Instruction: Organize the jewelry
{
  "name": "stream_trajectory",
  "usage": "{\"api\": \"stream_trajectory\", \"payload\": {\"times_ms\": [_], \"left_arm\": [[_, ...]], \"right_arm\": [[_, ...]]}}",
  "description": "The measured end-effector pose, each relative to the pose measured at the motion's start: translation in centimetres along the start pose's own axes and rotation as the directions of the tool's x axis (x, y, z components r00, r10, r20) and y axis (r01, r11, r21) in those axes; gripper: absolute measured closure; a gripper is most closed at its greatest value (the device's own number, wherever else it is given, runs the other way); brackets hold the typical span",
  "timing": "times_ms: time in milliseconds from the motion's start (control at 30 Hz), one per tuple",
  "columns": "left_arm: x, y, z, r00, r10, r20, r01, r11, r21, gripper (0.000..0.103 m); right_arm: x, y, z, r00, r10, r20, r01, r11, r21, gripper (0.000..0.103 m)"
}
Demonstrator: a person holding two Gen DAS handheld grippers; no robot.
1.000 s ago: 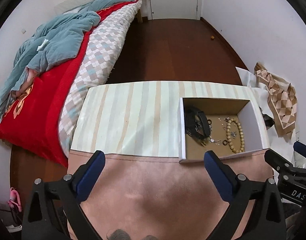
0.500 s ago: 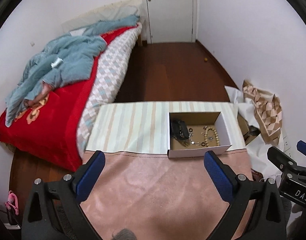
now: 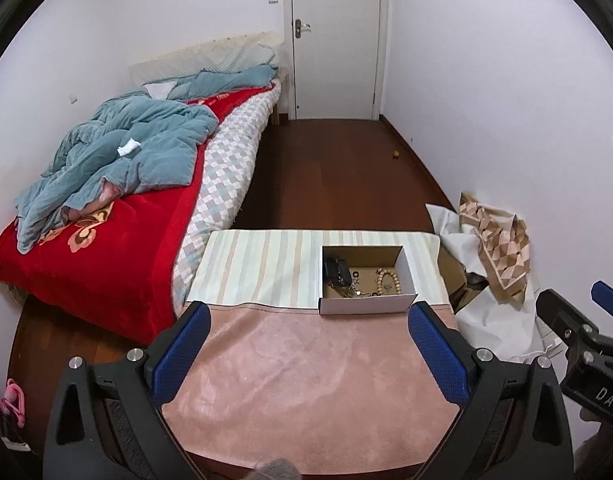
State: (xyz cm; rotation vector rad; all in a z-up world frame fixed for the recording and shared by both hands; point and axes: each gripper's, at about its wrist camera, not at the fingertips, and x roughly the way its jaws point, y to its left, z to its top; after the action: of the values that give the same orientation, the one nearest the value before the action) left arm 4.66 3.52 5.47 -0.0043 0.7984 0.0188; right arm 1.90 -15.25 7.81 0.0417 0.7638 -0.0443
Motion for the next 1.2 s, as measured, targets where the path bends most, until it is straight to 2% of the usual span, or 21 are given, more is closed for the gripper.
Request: {"api": "stream_trajectory", "payload": {"times_ms": [233, 500, 700, 1200], "left_arm": [[-2.8, 0.3, -0.4, 1.000, -0.008, 0.022, 0.009, 1.000, -0.016, 0.002], [-2.6, 0.0, -0.4, 1.000, -0.010, 0.008, 0.010, 1.000, -0.014, 0.002], [-0.8, -0.3, 0.5, 1.000, 0.013, 0.007, -0.013, 1.000, -0.011, 0.002], [7.0, -1.4, 3.1, 0.993, 0.069, -0.099, -0.068, 0.998, 0.011, 0.000]], "right_arm": [[-3.9, 0.5, -0.5, 0.999, 0.003, 0.038, -0.003, 1.000, -0.020, 0.000], [-4.0, 0.4, -0.3, 0.999, -0.012, 0.036, 0.013, 1.000, -0.029, 0.000], [-0.9, 0.1, 1.2, 0.999, -0.036, 0.014, 0.036, 0.999, -0.022, 0.000], [8.6, -0.5, 3.8, 0.993, -0.084, -0.080, 0.082, 0.996, -0.021, 0.000]]}}
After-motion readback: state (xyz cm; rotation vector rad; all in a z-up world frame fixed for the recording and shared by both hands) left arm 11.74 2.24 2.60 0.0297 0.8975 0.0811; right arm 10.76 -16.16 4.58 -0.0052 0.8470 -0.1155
